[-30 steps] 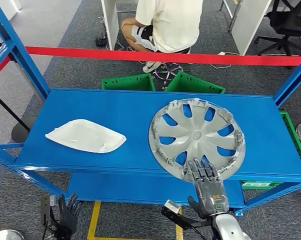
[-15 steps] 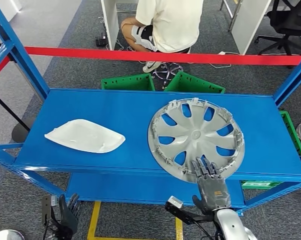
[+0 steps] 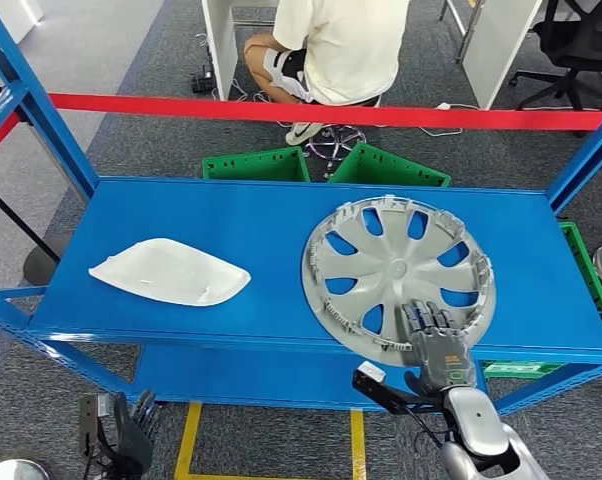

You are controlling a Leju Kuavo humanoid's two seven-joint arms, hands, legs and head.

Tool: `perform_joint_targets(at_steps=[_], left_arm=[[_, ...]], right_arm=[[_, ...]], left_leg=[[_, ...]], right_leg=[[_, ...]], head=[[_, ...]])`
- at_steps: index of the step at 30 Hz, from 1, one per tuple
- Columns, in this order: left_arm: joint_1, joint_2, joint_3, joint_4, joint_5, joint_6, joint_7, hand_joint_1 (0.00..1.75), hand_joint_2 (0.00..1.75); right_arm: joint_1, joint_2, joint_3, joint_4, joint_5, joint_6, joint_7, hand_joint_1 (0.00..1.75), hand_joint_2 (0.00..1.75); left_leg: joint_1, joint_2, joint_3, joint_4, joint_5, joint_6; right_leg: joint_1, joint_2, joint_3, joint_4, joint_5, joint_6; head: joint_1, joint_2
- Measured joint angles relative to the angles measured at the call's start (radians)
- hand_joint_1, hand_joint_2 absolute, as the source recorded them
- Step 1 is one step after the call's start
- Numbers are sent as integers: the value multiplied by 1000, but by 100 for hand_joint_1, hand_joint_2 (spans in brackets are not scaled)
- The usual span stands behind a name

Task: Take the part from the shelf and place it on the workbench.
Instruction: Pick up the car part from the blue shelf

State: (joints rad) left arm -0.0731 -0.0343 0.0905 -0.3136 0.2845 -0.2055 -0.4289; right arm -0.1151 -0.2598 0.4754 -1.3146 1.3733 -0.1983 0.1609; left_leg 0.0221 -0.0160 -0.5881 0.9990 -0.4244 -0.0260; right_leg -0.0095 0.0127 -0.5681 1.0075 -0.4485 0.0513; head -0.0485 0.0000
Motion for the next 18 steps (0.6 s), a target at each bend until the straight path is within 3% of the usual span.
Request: perform_joint_targets(at_steps=[1,4,5,18], left_arm=[[1,0,2,0,-1,-1,-1,0,0],[2,0,9,0,-6,-6,-2,0,0],[3,0,12,0,-8,-8,-2,0,0],[8,1,30,0,-15,-15,-9,0,0]], right_arm=[[-7,0,-2,6,-4,3,-2,38,175],[-25,0,-8,18,-15,16,-8,166,175],[-29,0,-8,21,-18,19,-9,175,175],[-30,0,-3,14,-20,22,-18,175,175]], left_leg=[[0,0,0,0,0,0],[0,0,0,0,0,0],[0,0,0,0,0,0],[0,0,0,0,0,0]], right_leg=[[0,0,0,0,0,0],[0,0,0,0,0,0],[0,0,0,0,0,0],[0,1,-1,0,0,0]], head=[[0,0],[0,0],[0,0],[0,0]])
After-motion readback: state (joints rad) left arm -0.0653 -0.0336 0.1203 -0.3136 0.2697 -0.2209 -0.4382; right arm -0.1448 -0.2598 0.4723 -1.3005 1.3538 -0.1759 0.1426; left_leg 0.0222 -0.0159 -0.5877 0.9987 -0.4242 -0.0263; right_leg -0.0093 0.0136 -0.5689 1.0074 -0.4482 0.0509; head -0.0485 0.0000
